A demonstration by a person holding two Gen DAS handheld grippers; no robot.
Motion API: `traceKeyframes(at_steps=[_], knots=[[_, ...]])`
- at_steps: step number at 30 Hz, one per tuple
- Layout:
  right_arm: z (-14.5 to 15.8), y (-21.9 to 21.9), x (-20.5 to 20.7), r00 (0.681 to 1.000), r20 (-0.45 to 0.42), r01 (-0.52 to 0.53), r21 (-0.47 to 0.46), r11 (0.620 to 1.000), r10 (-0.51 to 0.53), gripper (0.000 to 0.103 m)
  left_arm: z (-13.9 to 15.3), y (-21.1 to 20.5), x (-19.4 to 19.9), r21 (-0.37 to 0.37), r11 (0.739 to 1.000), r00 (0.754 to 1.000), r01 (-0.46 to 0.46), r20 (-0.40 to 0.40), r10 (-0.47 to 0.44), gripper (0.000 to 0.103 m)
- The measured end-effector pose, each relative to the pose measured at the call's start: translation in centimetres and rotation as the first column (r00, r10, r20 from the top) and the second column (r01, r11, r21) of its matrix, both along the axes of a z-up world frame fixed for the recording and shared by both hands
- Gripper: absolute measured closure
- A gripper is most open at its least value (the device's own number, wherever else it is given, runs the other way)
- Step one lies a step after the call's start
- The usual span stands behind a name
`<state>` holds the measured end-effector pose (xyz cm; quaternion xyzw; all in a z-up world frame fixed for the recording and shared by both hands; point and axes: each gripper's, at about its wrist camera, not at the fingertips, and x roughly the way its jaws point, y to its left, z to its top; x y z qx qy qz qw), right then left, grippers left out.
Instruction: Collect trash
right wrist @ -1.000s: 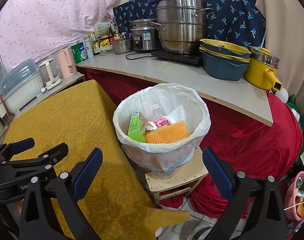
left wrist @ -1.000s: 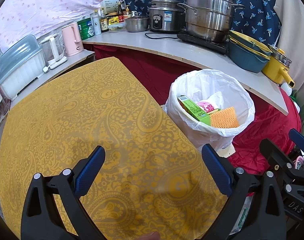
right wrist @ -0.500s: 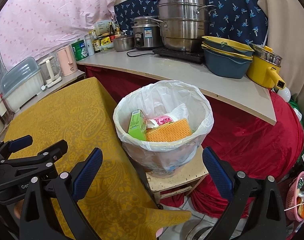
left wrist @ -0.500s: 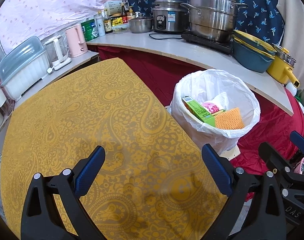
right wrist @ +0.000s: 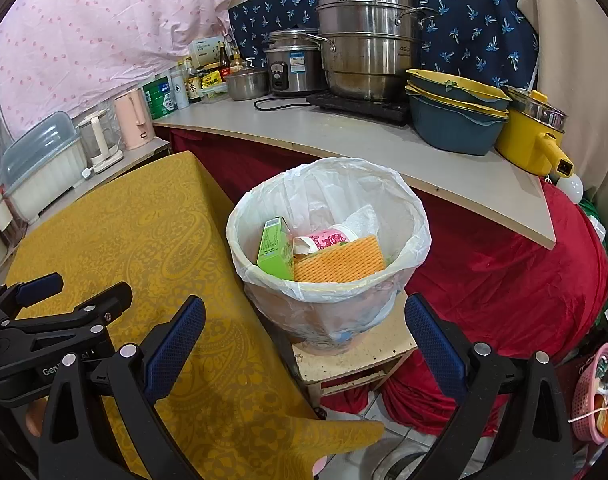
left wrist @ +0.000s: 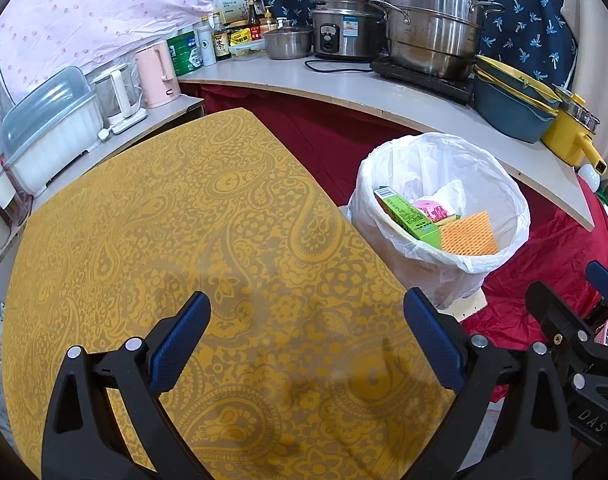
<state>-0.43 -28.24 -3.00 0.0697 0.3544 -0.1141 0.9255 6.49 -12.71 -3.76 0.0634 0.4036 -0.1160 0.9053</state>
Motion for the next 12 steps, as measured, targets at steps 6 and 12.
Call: traceKeyframes(at_steps=[6, 12], knots=[[-0.31, -0.1, 0.07, 1.0, 0.001, 0.002, 0.002, 1.0, -0.002, 0.007, -0.23, -0.11, 0.07, 0.008, 1.0, 1.0, 0.001, 0.0, -0.001, 0.01], [-0.56, -0.24, 0.39, 1.0, -0.009, -0.008, -0.004, 1.0, 0.008, 0.007, -0.62, -0.09, 0.29, 0.003, 1.0, 1.0, 0.002, -0.005, -0.002, 0.01]])
